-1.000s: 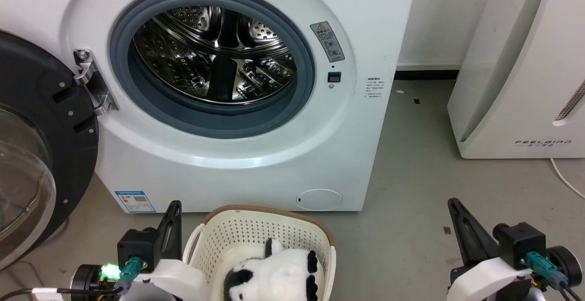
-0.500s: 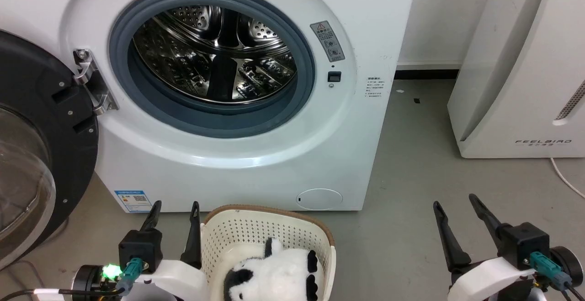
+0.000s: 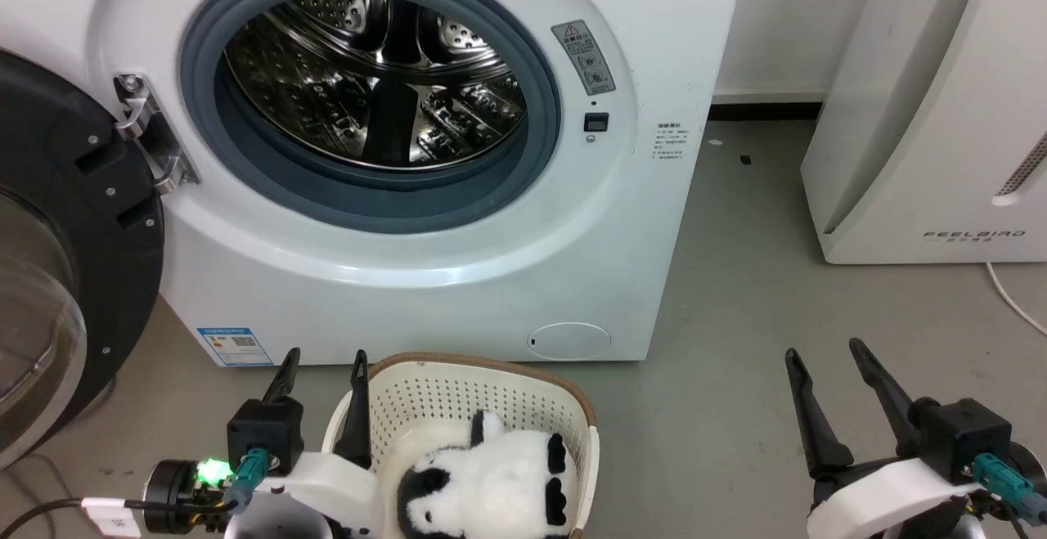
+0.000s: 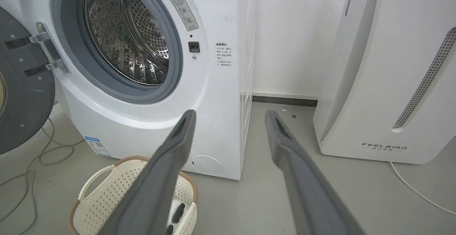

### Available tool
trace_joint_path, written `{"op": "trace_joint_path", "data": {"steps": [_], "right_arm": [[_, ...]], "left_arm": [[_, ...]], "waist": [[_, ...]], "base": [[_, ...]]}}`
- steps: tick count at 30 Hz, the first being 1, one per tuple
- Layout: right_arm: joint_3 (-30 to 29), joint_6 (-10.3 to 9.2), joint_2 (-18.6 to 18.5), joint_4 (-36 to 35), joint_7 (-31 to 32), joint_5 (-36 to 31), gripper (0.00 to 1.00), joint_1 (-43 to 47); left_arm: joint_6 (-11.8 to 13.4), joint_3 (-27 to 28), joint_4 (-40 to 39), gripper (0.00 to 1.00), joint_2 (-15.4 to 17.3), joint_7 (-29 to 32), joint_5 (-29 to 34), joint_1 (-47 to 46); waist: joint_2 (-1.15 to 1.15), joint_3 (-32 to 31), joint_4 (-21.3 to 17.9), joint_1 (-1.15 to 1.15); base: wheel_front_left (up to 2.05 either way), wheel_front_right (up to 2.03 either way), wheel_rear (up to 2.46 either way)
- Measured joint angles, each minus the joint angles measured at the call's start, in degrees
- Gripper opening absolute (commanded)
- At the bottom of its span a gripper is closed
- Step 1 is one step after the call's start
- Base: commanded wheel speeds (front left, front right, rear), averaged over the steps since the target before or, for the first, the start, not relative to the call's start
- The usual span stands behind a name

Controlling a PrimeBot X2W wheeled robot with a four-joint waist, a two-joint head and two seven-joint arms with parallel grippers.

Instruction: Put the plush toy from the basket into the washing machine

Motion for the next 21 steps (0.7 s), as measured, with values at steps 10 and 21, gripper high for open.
{"op": "trace_joint_path", "data": {"steps": [10,21], "right_arm": [[-0.05,0.0,0.0,-0.8,-1.22,2.48,1.0,-1.04],[-0.11,0.0,0.0,-1.9,-2.49,5.52,1.0,-3.83]], "left_arm": [[-0.07,-1.2,6.09,1.0,0.12,-1.2,0.0,-4.95],[-1.08,-2.57,16.36,1.0,0.59,-2.43,0.0,-12.62]], "waist": [[0.0,3.28,-0.89,0.0],[0.0,8.91,-2.26,0.0]], "base": [[0.0,0.0,0.0],[0.0,0.0,0.0]]}}
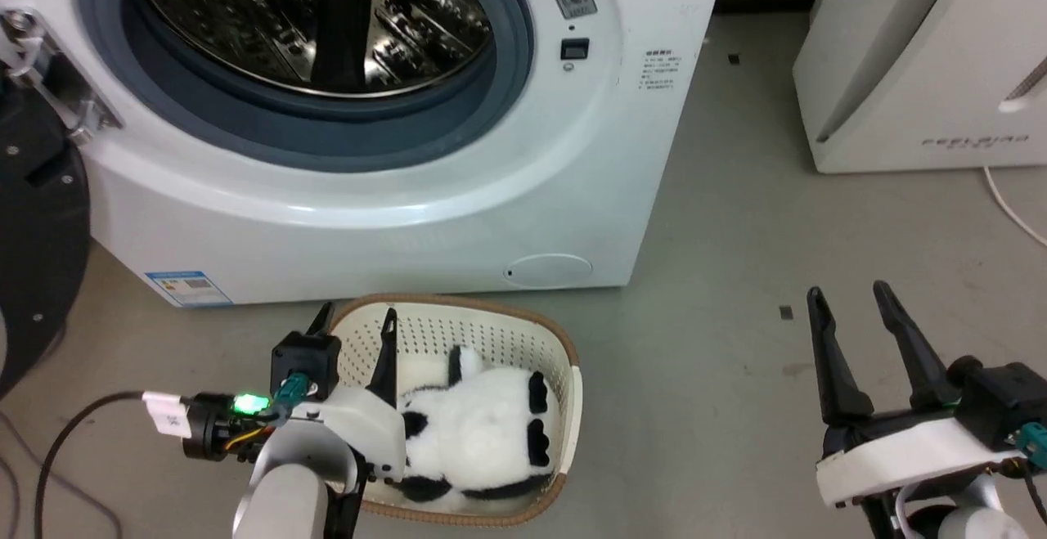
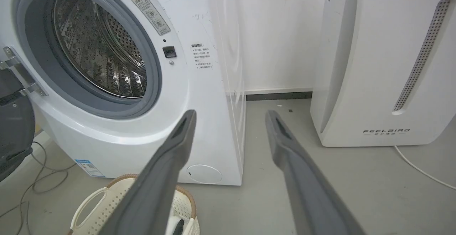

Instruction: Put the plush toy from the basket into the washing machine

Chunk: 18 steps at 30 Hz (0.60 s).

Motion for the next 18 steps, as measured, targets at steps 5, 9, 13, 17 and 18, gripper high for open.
{"op": "trace_joint_path", "data": {"steps": [5,9,13,17,18], "right_arm": [[0.18,-0.01,0.0,-0.91,-0.6,1.69,1.0,-1.37],[0.29,-0.01,0.0,-1.64,-1.16,2.53,1.0,-2.51],[0.45,-0.01,0.0,-2.2,-1.51,3.91,1.0,-3.71],[0.53,-0.01,0.0,-2.88,-2.03,5.05,1.0,-4.85],[0.56,-0.01,0.0,-3.01,-2.11,5.33,1.0,-5.11]], "left_arm": [[-1.0,-0.42,5.55,1.0,0.47,0.1,-0.02,-3.64],[-1.59,-1.15,8.78,1.0,0.99,0.64,-0.02,-6.22],[-2.03,-2.1,11.52,1.0,1.56,1.67,0.0,-8.62],[-2.4,-3.27,14.05,1.0,2.2,2.52,0.12,-10.99],[-2.5,-3.6,14.67,1.0,2.37,2.71,0.19,-11.66]], "waist": [[0.0,2.99,-0.8,0.0],[0.0,5.54,-1.46,0.0],[0.0,8.28,-2.15,0.0],[0.0,11.12,-2.84,0.0],[0.0,11.86,-3.02,0.0]], "base": [[0.0,0.0,0.0],[0.0,0.0,0.0],[0.0,0.0,0.0],[0.0,0.0,0.0],[0.0,0.0,0.0]]}}
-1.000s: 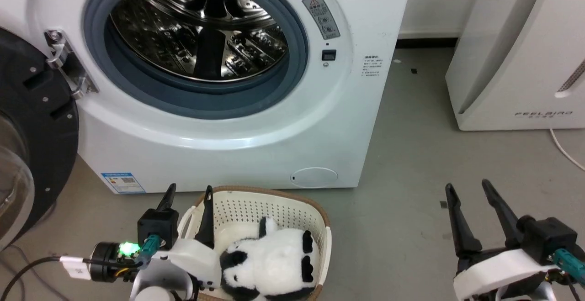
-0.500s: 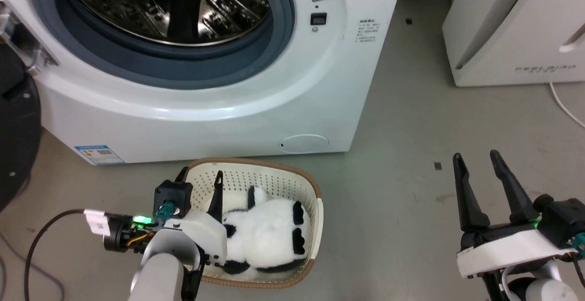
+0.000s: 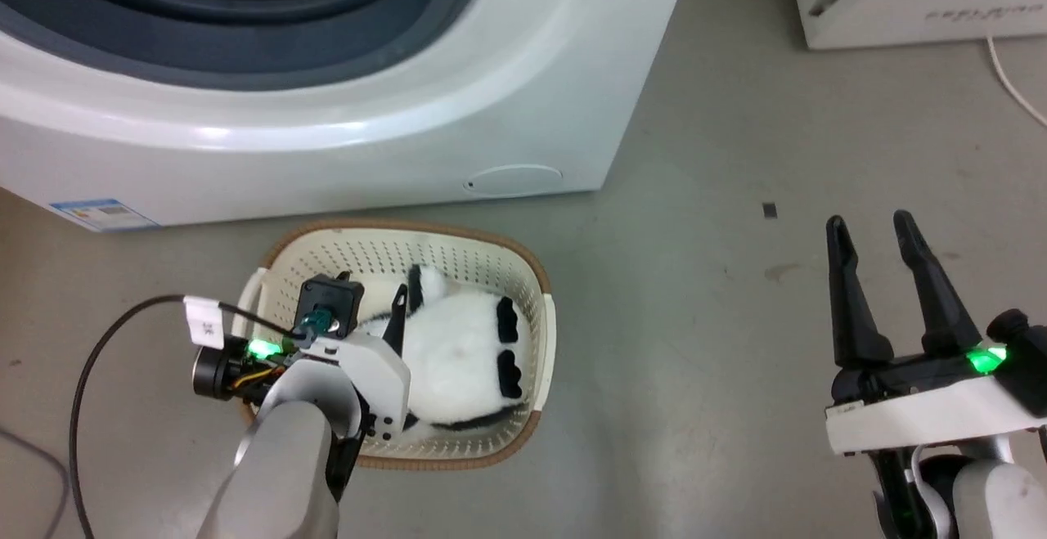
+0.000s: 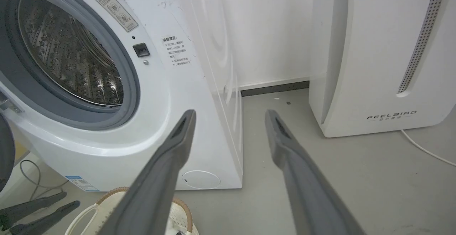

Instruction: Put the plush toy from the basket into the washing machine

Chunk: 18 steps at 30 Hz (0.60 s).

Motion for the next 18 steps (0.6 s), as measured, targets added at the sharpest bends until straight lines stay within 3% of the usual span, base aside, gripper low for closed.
{"op": "trace_joint_path", "data": {"steps": [18], "right_arm": [[1.1,0.0,0.0,-3.41,-2.19,4.16,1.0,-3.09]], "left_arm": [[-1.22,-4.77,10.66,1.0,2.34,6.89,0.81,-8.58]], "waist": [[0.0,12.12,-3.19,0.0]], "base": [[0.0,0.0,0.0]]}}
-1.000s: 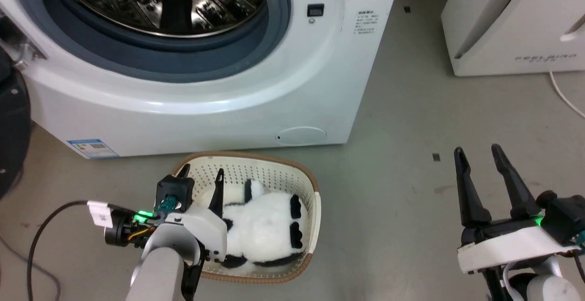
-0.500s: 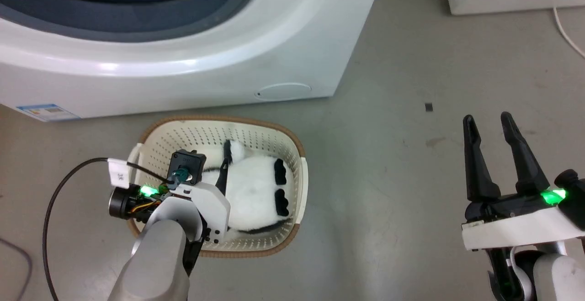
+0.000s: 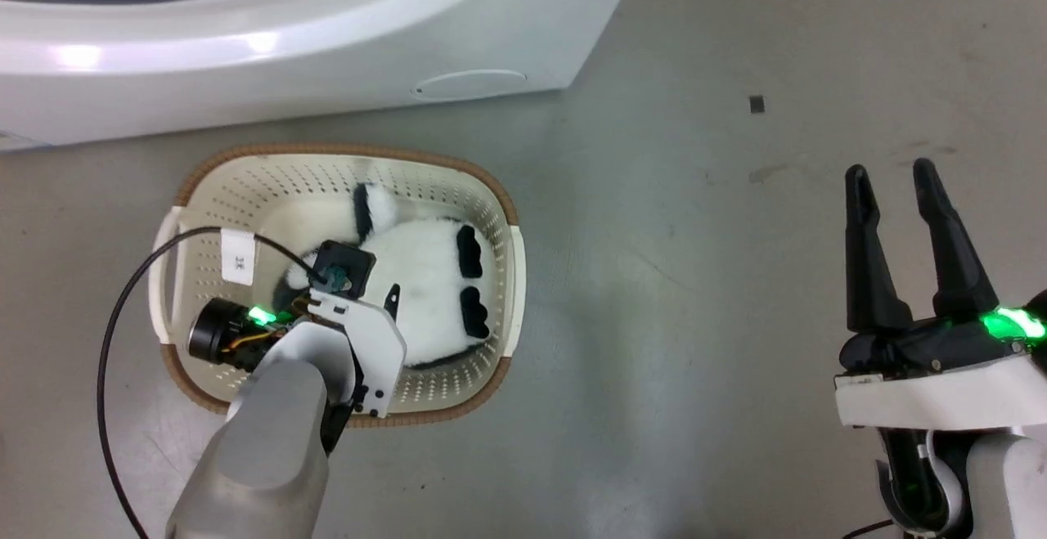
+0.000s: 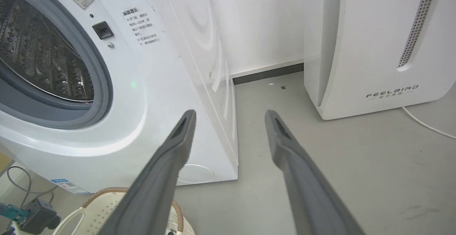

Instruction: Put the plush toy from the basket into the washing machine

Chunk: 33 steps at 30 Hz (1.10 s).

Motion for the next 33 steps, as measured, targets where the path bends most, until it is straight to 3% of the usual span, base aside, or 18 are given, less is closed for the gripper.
{"op": "trace_joint_path", "data": {"steps": [20,28,29,30,33], "right_arm": [[0.0,0.0,0.0,-2.98,-2.23,4.68,1.0,-4.0],[-0.27,0.0,0.0,-3.99,-3.27,6.25,1.0,-5.61],[-0.29,0.0,0.0,-4.14,-3.35,6.45,1.0,-5.85],[-0.29,0.0,0.0,-4.22,-3.44,6.5,1.0,-6.02],[-0.21,0.0,0.0,-4.47,-3.9,6.75,1.0,-6.78]], "left_arm": [[-1.68,-7.59,11.44,1.0,1.7,10.94,-2.74,-15.04],[-2.27,-11.55,15.63,1.0,2.12,11.9,-4.57,-19.46],[-2.32,-12.11,16.16,0.15,2.21,11.58,-4.58,-20.03],[-2.32,-12.79,16.7,0.0,2.27,11.52,-4.58,-20.62],[-2.41,-14.58,18.37,0.0,2.48,11.29,-5.32,-22.2]], "waist": [[0.0,13.52,-2.34,0.0],[0.0,17.12,-2.99,0.0],[0.0,17.45,-3.02,0.0],[0.0,17.75,-3.04,0.0],[0.0,18.51,-3.16,-0.01]], "base": [[0.0,0.0,0.0],[0.0,0.0,0.0],[0.0,0.0,0.0],[0.0,0.0,0.0],[0.0,0.0,0.0]]}}
